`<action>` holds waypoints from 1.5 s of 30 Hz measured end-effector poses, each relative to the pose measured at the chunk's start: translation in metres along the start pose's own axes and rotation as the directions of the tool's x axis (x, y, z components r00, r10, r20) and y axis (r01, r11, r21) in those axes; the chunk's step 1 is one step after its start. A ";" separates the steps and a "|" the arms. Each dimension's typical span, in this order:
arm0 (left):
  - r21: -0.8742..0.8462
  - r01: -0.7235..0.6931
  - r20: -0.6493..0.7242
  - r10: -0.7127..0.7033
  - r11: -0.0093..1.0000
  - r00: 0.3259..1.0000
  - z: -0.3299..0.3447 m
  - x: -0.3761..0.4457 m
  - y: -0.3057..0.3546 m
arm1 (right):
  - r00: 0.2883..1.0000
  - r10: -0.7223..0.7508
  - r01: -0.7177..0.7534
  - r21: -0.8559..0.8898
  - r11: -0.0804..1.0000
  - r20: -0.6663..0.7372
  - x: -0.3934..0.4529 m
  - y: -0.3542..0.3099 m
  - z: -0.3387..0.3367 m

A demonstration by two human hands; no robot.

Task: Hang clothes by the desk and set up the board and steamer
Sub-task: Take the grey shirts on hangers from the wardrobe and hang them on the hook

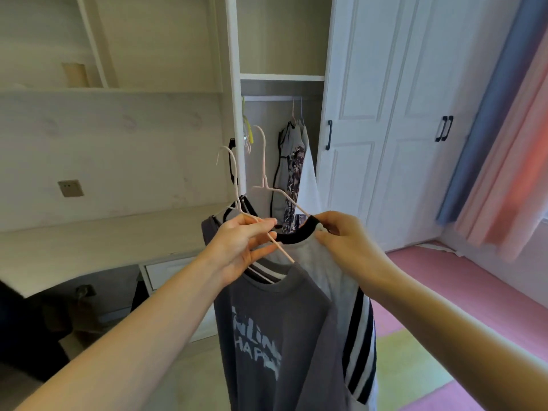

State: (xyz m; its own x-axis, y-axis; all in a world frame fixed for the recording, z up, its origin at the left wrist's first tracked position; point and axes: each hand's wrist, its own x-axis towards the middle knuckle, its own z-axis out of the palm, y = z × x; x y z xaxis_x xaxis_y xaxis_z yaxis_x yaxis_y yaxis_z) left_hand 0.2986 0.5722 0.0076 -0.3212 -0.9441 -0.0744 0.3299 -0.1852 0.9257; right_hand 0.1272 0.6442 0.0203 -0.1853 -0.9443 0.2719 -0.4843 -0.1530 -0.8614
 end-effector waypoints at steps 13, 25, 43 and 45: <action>-0.078 -0.287 -0.245 0.261 0.955 0.934 -0.038 -0.039 0.033 | 0.928 -0.269 0.278 0.001 0.960 0.258 0.002 -0.035 0.042; 0.120 -0.417 -0.444 0.424 0.901 0.789 -0.087 -0.093 0.046 | 0.796 -0.347 0.257 0.242 0.936 0.496 0.009 -0.049 0.110; 0.619 -0.180 -0.589 0.604 0.765 0.537 -0.183 -0.154 0.049 | 0.489 -0.549 0.603 0.192 0.774 0.678 -0.002 -0.108 0.231; 0.674 -0.147 -0.568 0.635 0.724 0.524 -0.200 -0.157 0.055 | 0.486 -0.574 0.673 0.137 0.727 0.660 -0.007 -0.122 0.253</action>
State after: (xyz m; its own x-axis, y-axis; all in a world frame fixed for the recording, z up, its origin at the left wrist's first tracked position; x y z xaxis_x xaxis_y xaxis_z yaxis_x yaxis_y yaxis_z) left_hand 0.5446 0.6554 -0.0039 0.5454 -0.7670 0.3380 -0.3119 0.1885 0.9312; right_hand 0.4038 0.5963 0.0148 0.7517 -0.5631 0.3433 -0.3598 -0.7864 -0.5021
